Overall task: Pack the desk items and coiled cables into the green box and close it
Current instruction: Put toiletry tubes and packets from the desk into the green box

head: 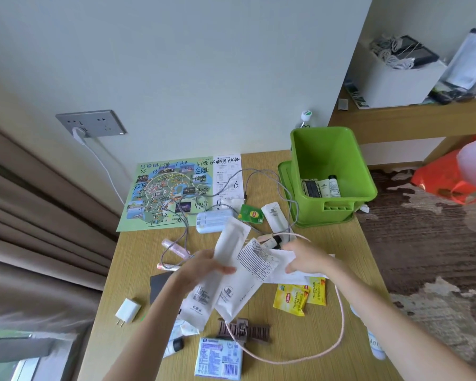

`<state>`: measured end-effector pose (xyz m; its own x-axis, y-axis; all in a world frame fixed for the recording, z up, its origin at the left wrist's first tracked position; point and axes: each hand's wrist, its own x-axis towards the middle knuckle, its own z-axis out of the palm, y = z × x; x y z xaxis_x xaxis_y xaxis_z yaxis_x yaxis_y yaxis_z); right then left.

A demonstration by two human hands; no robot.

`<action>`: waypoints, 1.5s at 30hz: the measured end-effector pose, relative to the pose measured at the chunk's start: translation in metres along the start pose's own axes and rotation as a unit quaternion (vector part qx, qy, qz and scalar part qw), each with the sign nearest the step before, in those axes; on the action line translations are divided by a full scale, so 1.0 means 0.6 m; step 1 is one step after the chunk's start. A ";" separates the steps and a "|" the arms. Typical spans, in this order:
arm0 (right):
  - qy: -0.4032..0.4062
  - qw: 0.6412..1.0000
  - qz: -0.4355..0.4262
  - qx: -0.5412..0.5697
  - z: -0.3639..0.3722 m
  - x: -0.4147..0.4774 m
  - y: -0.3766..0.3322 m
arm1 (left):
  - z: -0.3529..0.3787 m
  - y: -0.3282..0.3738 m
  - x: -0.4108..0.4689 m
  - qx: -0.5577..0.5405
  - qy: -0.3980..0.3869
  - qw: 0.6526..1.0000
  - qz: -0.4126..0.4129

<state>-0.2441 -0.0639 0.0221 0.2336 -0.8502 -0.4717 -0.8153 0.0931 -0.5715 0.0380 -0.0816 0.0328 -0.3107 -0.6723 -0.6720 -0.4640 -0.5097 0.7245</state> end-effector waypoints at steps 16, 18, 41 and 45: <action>0.060 0.945 0.049 0.318 -0.013 0.011 0.002 | -0.050 0.020 0.012 -0.183 0.150 0.972 0.016; 0.093 0.916 0.061 0.387 -0.023 0.013 -0.011 | -0.047 0.027 0.013 -0.164 0.198 0.966 0.019; 0.339 0.735 0.018 0.588 -0.272 0.019 -0.045 | 0.135 0.410 0.093 -0.179 0.075 0.934 0.300; 0.347 0.765 0.017 0.542 -0.312 0.036 -0.021 | 0.173 0.451 0.149 -0.081 0.117 0.942 0.303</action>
<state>-0.3283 -0.1803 0.1449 -0.4219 -0.8732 -0.2438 0.1927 0.1764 -0.9653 -0.2018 -0.2240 0.1528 -0.2773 -0.9566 -0.0894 -0.1216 -0.0574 0.9909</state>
